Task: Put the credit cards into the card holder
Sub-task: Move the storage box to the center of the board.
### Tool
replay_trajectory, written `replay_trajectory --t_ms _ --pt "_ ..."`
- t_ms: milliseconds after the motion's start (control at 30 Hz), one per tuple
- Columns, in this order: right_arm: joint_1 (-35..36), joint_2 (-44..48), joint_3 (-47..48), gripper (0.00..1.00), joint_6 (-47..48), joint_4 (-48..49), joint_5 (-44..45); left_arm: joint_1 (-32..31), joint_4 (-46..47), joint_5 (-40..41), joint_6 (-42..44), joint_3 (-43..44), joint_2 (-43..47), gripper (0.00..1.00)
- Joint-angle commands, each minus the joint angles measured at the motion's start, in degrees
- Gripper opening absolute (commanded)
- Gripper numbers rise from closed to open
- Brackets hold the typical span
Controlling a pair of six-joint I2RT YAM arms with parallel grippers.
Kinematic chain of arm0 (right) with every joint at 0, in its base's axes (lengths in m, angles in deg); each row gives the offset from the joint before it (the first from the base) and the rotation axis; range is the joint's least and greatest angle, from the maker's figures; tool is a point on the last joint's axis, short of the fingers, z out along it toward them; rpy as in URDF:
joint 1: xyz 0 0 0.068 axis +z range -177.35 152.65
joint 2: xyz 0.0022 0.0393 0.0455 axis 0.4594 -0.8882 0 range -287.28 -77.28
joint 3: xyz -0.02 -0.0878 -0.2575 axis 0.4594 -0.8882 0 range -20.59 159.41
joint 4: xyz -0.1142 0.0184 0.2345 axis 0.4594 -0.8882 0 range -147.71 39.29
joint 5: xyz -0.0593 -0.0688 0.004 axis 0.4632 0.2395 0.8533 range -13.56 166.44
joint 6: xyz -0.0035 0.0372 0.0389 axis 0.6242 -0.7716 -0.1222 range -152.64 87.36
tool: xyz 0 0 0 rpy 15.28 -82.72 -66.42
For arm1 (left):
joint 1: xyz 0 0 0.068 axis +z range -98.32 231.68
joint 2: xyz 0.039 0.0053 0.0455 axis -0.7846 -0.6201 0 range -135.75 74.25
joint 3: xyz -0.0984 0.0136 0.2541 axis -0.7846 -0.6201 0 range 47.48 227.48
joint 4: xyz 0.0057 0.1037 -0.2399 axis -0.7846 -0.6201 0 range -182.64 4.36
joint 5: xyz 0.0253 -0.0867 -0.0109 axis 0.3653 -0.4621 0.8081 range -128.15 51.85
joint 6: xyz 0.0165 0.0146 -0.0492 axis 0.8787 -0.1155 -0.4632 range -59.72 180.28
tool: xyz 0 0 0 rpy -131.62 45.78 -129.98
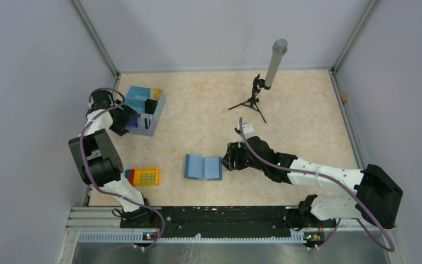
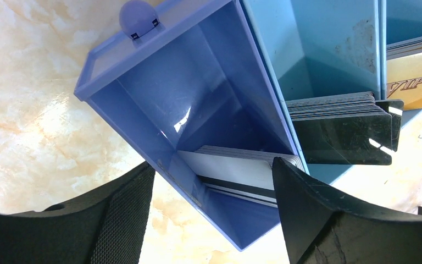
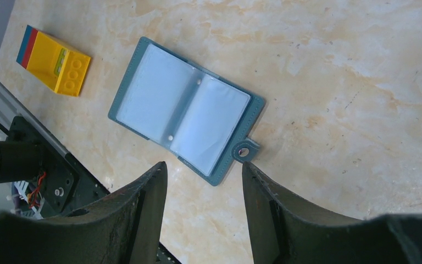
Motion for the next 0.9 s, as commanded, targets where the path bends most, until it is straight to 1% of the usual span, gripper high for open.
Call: replay_trajectory --t_ms 0,167,333,600,767,867 --pt "-0.42 0.16 1.58 0.52 0.79 2.15 -0.18 -0.05 0.10 1.02 0.27 1.49 -0.68 0.76" --pt "-0.42 0.13 1.49 0.52 0.55 2.36 -0.18 -0.05 1.11 1.89 0.27 -0.82 1.84 0.68" --pt "-0.41 0.15 1.35 0.52 0.45 2.41 -0.27 -0.06 1.50 1.08 0.27 -2.77 3.97 0.60" --pt "-0.43 -0.04 1.22 0.52 0.52 3.35 -0.84 -0.06 2.34 1.15 0.02 -6.56 7.66 0.52" --pt "-0.35 -1.76 2.98 0.52 3.88 7.26 -4.94 -0.08 1.37 1.49 1.12 -7.04 8.17 0.45" --pt "-0.31 -5.23 6.25 0.52 6.67 10.74 -8.59 -0.04 1.54 2.61 1.37 -7.82 9.22 0.41"
